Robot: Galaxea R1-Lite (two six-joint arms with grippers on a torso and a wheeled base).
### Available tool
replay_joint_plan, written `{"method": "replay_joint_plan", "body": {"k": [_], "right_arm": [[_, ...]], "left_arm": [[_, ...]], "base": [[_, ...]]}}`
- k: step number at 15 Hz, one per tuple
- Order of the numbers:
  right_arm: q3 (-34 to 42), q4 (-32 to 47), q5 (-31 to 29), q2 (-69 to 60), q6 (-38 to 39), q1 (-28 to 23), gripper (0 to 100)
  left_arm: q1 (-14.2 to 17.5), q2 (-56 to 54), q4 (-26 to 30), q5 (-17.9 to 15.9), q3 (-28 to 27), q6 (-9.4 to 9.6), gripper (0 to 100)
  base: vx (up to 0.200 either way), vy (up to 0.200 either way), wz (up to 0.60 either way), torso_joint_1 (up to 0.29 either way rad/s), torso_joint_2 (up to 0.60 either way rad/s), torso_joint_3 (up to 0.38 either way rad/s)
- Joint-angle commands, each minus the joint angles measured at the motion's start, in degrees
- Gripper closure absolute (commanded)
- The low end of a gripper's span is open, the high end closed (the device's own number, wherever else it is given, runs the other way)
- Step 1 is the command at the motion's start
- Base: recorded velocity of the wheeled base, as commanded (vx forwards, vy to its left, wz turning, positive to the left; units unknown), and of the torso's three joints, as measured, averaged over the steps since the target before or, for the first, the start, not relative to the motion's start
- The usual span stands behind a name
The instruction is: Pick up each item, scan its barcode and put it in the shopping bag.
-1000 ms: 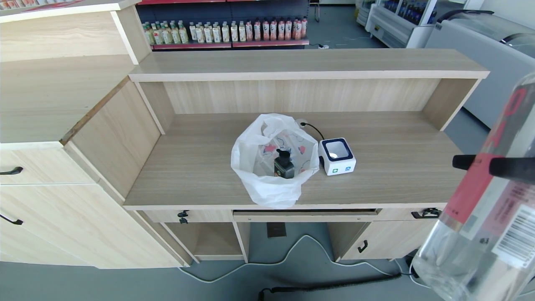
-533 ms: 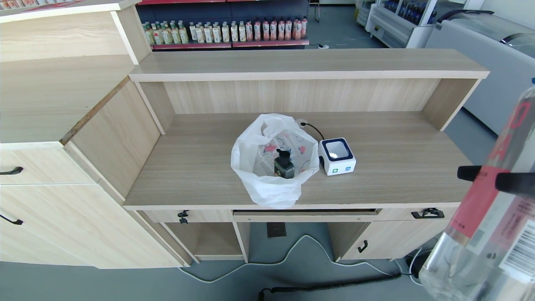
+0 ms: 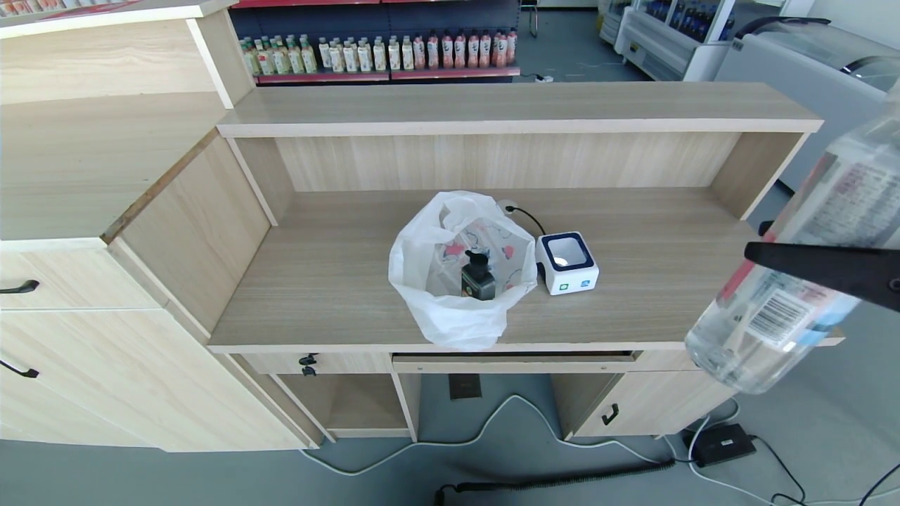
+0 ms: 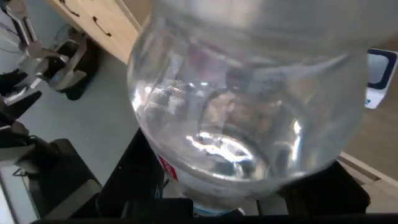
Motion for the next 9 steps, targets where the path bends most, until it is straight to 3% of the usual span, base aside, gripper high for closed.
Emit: {"method": "replay_joint_plan", "body": {"k": [1,3,5,9], "right_arm": [[3.8,-13.2,-6.0,8.9,-10.0,-13.1,100],[9.0,-31.5,-9.9,15.8,-18.3,-22.5,100],[13.6,-49.4,-10.1,22.1,-29.6,-29.4,100],[14.5,-66.4,-9.9,30.1,-33.2,-30.9,100]], "left_arm": [[0.0,0.0,0.0,0.0,0.0,-0.01,0],[0.0,0.0,0.0,0.0,0.0,-0.01,0],[0.0,0.0,0.0,0.0,0.0,-0.01,0],[0.0,0.0,0.0,0.0,0.0,-0.01,0]], "base": [[0.0,0.0,0.0,0.0,0.0,0.0],[0.0,0.0,0.0,0.0,0.0,0.0],[0.0,0.0,0.0,0.0,0.0,0.0],[0.0,0.0,0.0,0.0,0.0,0.0]]}}
